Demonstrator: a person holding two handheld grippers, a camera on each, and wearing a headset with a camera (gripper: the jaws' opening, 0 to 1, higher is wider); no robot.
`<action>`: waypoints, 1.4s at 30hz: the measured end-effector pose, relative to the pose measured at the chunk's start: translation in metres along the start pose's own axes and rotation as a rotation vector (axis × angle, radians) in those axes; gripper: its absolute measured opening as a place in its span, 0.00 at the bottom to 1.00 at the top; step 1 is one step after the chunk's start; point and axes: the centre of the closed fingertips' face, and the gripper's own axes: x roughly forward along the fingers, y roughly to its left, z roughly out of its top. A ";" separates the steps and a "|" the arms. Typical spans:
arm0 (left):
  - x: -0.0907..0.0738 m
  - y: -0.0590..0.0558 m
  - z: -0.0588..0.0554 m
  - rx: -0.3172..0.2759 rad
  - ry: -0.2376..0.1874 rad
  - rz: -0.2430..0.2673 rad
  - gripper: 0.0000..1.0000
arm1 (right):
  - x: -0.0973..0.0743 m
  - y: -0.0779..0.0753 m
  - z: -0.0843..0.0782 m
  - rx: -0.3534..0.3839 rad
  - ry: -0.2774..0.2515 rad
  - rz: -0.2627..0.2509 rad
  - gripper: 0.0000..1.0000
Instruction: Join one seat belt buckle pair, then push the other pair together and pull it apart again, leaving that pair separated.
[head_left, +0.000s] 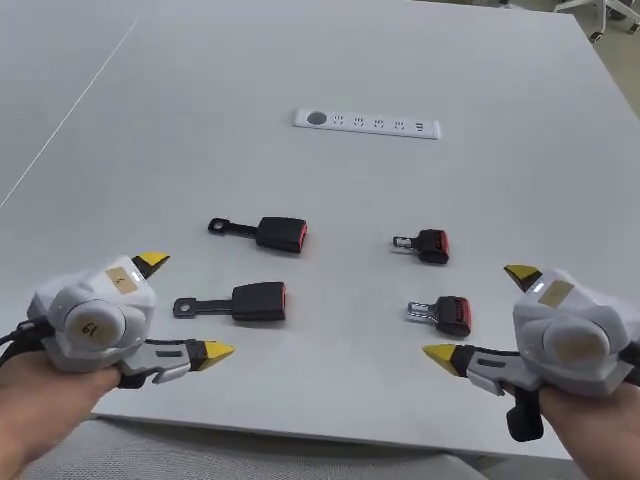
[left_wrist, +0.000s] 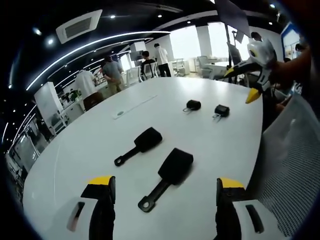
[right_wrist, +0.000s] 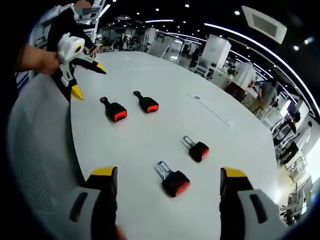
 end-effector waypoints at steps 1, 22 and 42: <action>0.002 0.002 0.000 0.007 0.007 -0.001 0.86 | 0.001 0.000 -0.001 -0.007 0.004 0.000 0.86; 0.038 -0.013 0.003 0.208 0.148 -0.222 0.60 | 0.028 0.005 -0.014 -0.043 0.047 0.176 0.62; 0.083 -0.012 -0.013 0.360 0.251 -0.369 0.34 | 0.059 -0.004 -0.058 -0.183 0.182 0.402 0.44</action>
